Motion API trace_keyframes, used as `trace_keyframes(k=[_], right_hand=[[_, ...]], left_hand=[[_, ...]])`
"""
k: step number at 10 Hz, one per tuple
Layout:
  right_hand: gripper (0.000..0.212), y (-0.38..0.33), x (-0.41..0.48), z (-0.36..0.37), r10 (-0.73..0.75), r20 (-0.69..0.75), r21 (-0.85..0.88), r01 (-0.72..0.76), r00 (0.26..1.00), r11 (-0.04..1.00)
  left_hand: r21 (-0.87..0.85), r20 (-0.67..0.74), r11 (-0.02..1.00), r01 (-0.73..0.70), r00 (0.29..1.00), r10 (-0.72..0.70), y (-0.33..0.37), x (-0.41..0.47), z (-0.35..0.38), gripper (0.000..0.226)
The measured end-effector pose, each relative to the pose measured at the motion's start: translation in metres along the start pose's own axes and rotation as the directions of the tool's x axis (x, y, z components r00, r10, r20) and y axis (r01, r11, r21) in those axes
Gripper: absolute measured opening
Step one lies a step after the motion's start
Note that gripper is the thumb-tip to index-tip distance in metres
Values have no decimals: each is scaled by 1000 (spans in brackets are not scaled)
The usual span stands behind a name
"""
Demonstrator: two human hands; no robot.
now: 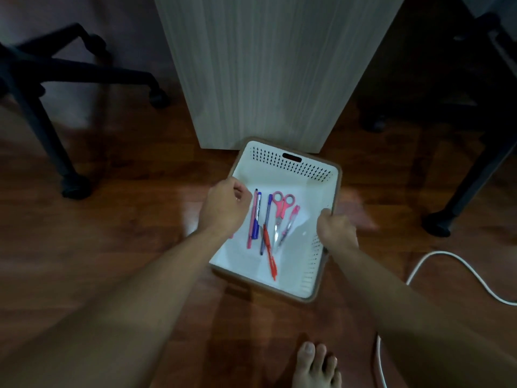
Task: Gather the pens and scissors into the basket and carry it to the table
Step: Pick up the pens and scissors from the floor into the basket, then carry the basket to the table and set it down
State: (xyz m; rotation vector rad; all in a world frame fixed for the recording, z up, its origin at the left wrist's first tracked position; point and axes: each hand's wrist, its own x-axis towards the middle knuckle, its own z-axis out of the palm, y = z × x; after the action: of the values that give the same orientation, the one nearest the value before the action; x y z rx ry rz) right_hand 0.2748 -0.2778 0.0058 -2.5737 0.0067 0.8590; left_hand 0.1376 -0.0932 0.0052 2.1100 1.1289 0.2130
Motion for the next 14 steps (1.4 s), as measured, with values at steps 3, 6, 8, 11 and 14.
trace_keyframes(k=[3,6,8,11,14], right_hand=[[50,2,-20,46,191,365,384,-334,911,861],[53,-3,-39,57,117,738,384,-557,664,736],[57,5,-1,13,123,331,237,-209,936,949],[37,-32,30,-1,-250,35,157,242,968,958],[27,-47,39,-2,-234,111,113,222,966,969]], left_hand=[[159,-245,986,-57,965,95,-38,0,-21,16],[190,-348,891,413,877,-332,-79,-10,-37,79],[70,-105,885,460,886,-453,-106,-19,-36,42],[2,-26,941,337,941,-337,-113,-6,-51,52],[-419,180,740,527,846,-501,-89,2,-61,40]])
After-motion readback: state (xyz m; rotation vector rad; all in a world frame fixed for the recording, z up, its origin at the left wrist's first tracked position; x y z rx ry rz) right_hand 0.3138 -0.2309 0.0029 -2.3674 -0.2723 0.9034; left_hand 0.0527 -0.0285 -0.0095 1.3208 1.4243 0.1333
